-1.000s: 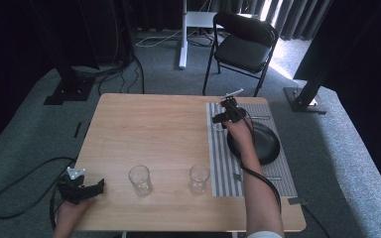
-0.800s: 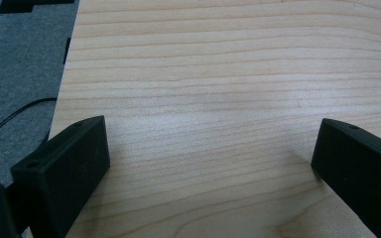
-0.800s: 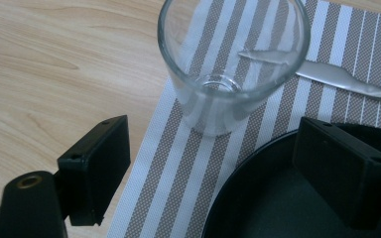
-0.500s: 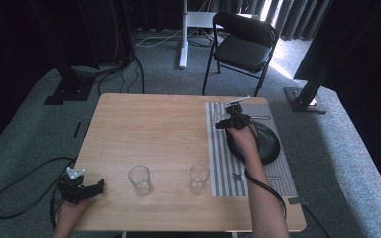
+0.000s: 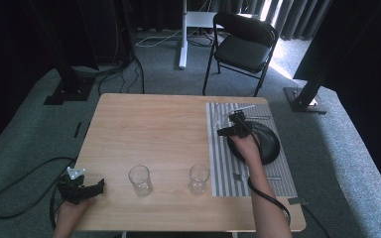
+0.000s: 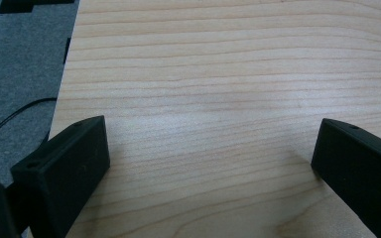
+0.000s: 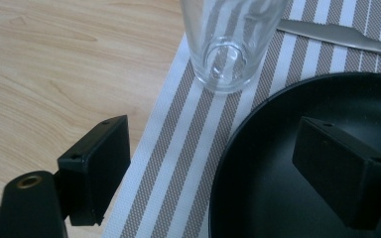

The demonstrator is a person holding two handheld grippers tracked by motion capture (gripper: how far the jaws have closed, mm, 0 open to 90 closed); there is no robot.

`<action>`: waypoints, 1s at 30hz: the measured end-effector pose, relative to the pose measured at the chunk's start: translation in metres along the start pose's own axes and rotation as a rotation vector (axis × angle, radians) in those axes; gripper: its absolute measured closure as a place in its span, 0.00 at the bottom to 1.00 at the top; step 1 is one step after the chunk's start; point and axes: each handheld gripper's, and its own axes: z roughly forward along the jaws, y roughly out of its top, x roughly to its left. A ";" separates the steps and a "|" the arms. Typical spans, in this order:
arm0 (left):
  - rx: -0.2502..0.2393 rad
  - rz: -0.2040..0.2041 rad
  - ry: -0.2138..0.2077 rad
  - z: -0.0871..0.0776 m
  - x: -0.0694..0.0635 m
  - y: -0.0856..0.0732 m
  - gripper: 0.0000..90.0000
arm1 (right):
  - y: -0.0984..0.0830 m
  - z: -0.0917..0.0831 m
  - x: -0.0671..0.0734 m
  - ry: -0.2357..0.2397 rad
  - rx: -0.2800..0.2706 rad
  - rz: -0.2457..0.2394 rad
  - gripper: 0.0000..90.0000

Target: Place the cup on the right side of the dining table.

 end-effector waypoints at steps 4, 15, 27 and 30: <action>0.000 0.000 0.000 0.000 0.000 0.000 0.02 | -0.009 -0.003 -0.001 0.002 -0.006 0.002 0.16; 0.000 0.000 0.000 0.000 0.000 0.000 0.02 | -0.024 -0.014 -0.001 0.006 -0.042 0.004 0.16; 0.000 0.000 0.000 0.000 0.000 0.000 0.02 | -0.042 -0.031 -0.005 0.014 -0.072 0.013 0.16; 0.000 0.000 0.000 0.000 0.000 0.000 0.02 | -0.048 -0.035 -0.007 0.013 -0.083 0.014 0.16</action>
